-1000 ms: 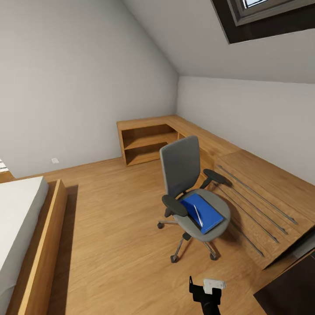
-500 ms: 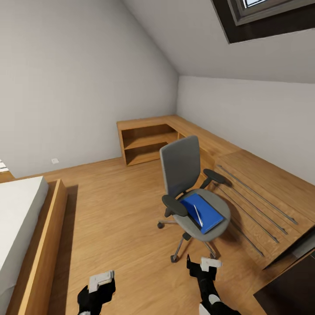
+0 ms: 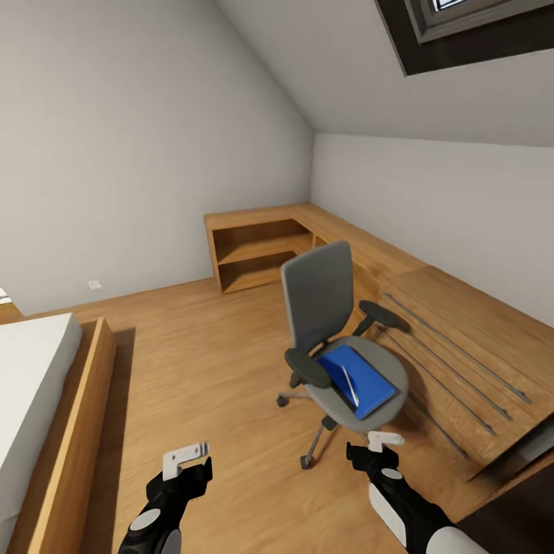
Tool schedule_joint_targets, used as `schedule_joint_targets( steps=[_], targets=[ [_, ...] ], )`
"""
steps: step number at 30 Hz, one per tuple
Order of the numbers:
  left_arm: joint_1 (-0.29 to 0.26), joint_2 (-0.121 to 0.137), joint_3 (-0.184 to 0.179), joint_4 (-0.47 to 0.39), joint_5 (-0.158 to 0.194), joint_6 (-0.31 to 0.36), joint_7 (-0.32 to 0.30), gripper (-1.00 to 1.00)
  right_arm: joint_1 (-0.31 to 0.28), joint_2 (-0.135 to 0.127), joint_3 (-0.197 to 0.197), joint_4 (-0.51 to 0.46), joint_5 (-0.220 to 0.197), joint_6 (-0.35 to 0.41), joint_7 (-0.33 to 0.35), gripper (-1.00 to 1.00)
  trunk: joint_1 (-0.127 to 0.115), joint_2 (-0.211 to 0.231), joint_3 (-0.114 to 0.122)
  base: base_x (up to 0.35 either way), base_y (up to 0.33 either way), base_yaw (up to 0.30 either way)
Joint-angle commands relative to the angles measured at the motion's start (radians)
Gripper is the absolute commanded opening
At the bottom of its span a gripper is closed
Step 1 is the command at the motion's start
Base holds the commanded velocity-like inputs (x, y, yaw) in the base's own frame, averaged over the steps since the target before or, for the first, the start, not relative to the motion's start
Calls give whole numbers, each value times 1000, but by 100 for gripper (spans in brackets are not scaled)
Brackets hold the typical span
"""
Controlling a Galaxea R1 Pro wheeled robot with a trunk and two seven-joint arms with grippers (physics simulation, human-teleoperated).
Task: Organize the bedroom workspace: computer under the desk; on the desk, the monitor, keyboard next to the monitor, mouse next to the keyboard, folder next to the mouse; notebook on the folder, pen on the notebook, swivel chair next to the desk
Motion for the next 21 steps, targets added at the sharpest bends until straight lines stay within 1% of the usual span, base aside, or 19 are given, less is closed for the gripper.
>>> schedule_joint_targets(
  steps=[1,14,21],
  targets=[
    [-1,0,-2,-1,10,3,9,100,-1,-1,8,-1,-10,-1,-6,100,1,-1,-1,303,-50,0],
    [-1,-1,-4,1,11,1,9,100,-1,2,13,5,-9,-1,-4,100,1,-1,-1,316,-91,0],
    [-1,-1,-4,1,14,3,8,100,-1,2,14,5,-8,-1,-4,100,1,-1,-1,319,-24,0]
  ],
)
